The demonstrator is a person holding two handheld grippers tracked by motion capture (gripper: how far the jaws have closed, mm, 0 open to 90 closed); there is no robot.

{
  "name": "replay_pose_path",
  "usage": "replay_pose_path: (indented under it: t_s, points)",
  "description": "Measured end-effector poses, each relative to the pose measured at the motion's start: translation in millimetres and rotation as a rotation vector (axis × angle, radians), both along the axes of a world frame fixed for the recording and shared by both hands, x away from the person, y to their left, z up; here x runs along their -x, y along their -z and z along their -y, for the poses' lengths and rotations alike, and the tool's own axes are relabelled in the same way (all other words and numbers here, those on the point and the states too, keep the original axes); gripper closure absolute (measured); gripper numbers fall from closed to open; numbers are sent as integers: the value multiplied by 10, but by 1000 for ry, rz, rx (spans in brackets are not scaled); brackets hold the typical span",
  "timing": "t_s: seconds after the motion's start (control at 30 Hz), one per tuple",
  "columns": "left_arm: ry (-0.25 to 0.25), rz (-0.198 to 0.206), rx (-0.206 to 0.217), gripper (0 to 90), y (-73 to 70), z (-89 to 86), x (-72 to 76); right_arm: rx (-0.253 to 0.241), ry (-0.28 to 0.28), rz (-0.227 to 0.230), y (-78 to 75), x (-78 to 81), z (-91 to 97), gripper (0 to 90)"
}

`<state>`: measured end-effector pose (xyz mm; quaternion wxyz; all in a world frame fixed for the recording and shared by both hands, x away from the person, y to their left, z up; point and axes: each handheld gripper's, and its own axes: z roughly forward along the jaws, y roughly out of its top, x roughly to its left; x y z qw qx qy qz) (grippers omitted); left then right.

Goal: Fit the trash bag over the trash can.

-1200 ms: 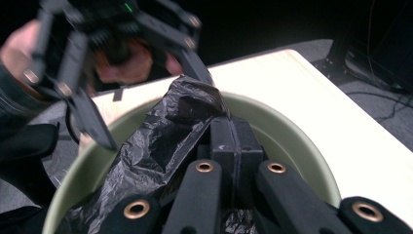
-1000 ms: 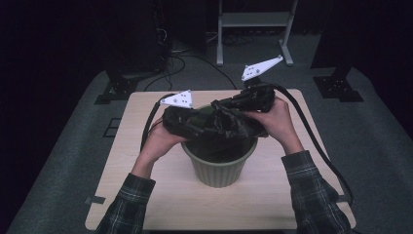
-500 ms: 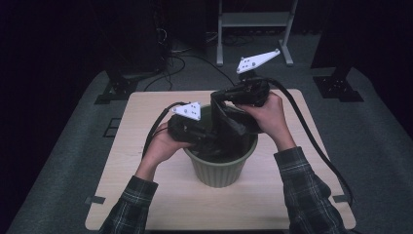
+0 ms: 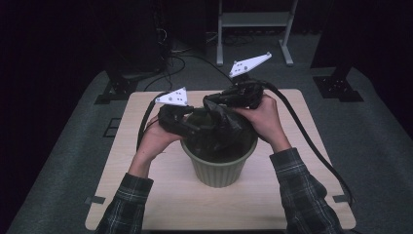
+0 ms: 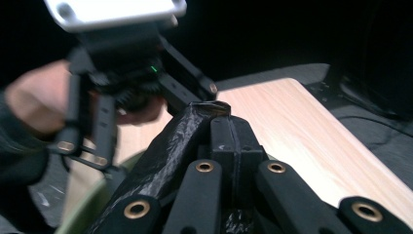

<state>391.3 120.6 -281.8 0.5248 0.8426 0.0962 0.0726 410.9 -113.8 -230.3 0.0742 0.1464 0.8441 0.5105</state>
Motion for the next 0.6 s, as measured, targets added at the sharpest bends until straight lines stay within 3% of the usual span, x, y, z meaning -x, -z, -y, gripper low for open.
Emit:
replay_pose_path:
  t_s: [0.13, 0.27, 0.3, 0.37, 0.5, 0.53, 0.6]
  points:
    - [-9, 29, 26, 257, -93, -48, 35, 16, 11, 1, 17, -5, 22, 899]
    - [-9, 19, 31, 265, -117, -7, -1, -3, -2, -5, 16, 5, 27, 899]
    - [11, 11, 39, 291, -113, 16, -16, -8, -7, -4, 14, 10, 20, 900]
    - [55, 1, 38, 433, -97, 80, -27, -8, -9, -3, 12, 21, 4, 899]
    - [89, 4, -32, 808, -53, 151, -23, -6, -9, 1, 3, 23, 26, 871]
    - [83, 0, -37, 875, -42, 148, -17, -13, 1, 1, -3, 24, 50, 799]
    - [72, 2, -66, 892, -18, 106, -12, -28, 10, -14, -10, 21, 97, 686]
